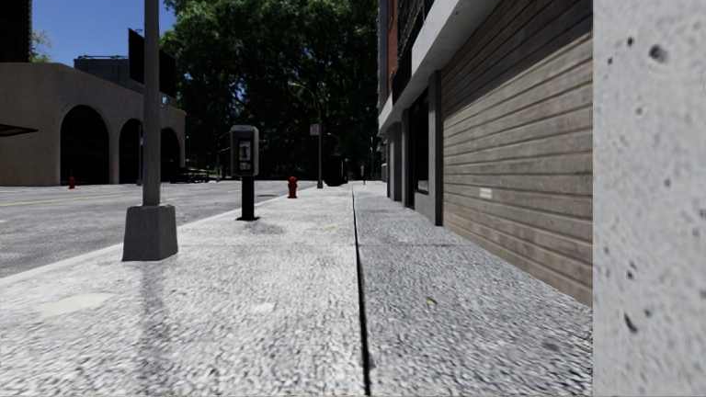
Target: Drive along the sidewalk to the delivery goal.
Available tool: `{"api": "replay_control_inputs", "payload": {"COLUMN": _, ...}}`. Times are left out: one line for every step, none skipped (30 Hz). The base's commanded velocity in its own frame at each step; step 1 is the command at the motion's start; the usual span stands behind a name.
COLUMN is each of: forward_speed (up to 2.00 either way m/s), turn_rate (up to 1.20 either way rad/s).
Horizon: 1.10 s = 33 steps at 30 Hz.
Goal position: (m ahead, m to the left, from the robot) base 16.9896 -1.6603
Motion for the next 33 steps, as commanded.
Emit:
{"api": "replay_control_inputs", "payload": {"forward_speed": 2.00, "turn_rate": 0.00}}
{"api": "replay_control_inputs", "payload": {"forward_speed": 2.00, "turn_rate": 0.00}}
{"api": "replay_control_inputs", "payload": {"forward_speed": 2.00, "turn_rate": 0.00}}
{"api": "replay_control_inputs", "payload": {"forward_speed": 2.00, "turn_rate": 0.00}}
{"api": "replay_control_inputs", "payload": {"forward_speed": 2.00, "turn_rate": 0.00}}
{"api": "replay_control_inputs", "payload": {"forward_speed": 2.00, "turn_rate": 0.00}}
{"api": "replay_control_inputs", "payload": {"forward_speed": 2.00, "turn_rate": 0.00}}
{"api": "replay_control_inputs", "payload": {"forward_speed": 2.00, "turn_rate": 0.00}}
{"api": "replay_control_inputs", "payload": {"forward_speed": 2.00, "turn_rate": 0.00}}
{"api": "replay_control_inputs", "payload": {"forward_speed": 2.00, "turn_rate": 0.00}}
{"api": "replay_control_inputs", "payload": {"forward_speed": 2.00, "turn_rate": 0.00}}
{"api": "replay_control_inputs", "payload": {"forward_speed": 2.00, "turn_rate": 0.00}}
{"api": "replay_control_inputs", "payload": {"forward_speed": 2.00, "turn_rate": 0.00}}
{"api": "replay_control_inputs", "payload": {"forward_speed": 2.00, "turn_rate": 0.00}}
{"api": "replay_control_inputs", "payload": {"forward_speed": 2.00, "turn_rate": 0.00}}
{"api": "replay_control_inputs", "payload": {"forward_speed": 2.00, "turn_rate": 0.00}}
{"api": "replay_control_inputs", "payload": {"forward_speed": 2.00, "turn_rate": 0.00}}
{"api": "replay_control_inputs", "payload": {"forward_speed": 2.00, "turn_rate": 0.00}}
{"api": "replay_control_inputs", "payload": {"forward_speed": 2.00, "turn_rate": 0.00}}
{"api": "replay_control_inputs", "payload": {"forward_speed": 2.00, "turn_rate": 0.00}}
{"api": "replay_control_inputs", "payload": {"forward_speed": 2.00, "turn_rate": 0.00}}
{"api": "replay_control_inputs", "payload": {"forward_speed": 2.00, "turn_rate": 0.00}}
{"api": "replay_control_inputs", "payload": {"forward_speed": 2.00, "turn_rate": 0.00}}
{"api": "replay_control_inputs", "payload": {"forward_speed": 2.00, "turn_rate": 0.00}}
{"api": "replay_control_inputs", "payload": {"forward_speed": 2.00, "turn_rate": 0.00}}
{"api": "replay_control_inputs", "payload": {"forward_speed": 2.00, "turn_rate": 0.00}}
{"api": "replay_control_inputs", "payload": {"forward_speed": 2.00, "turn_rate": 0.00}}
{"api": "replay_control_inputs", "payload": {"forward_speed": 2.00, "turn_rate": 0.00}}
{"api": "replay_control_inputs", "payload": {"forward_speed": 2.00, "turn_rate": 0.00}}
{"api": "replay_control_inputs", "payload": {"forward_speed": 2.00, "turn_rate": 0.00}}
{"api": "replay_control_inputs", "payload": {"forward_speed": 2.00, "turn_rate": 0.00}}
{"api": "replay_control_inputs", "payload": {"forward_speed": 2.00, "turn_rate": 0.00}}
{"api": "replay_control_inputs", "payload": {"forward_speed": 2.00, "turn_rate": 0.00}}
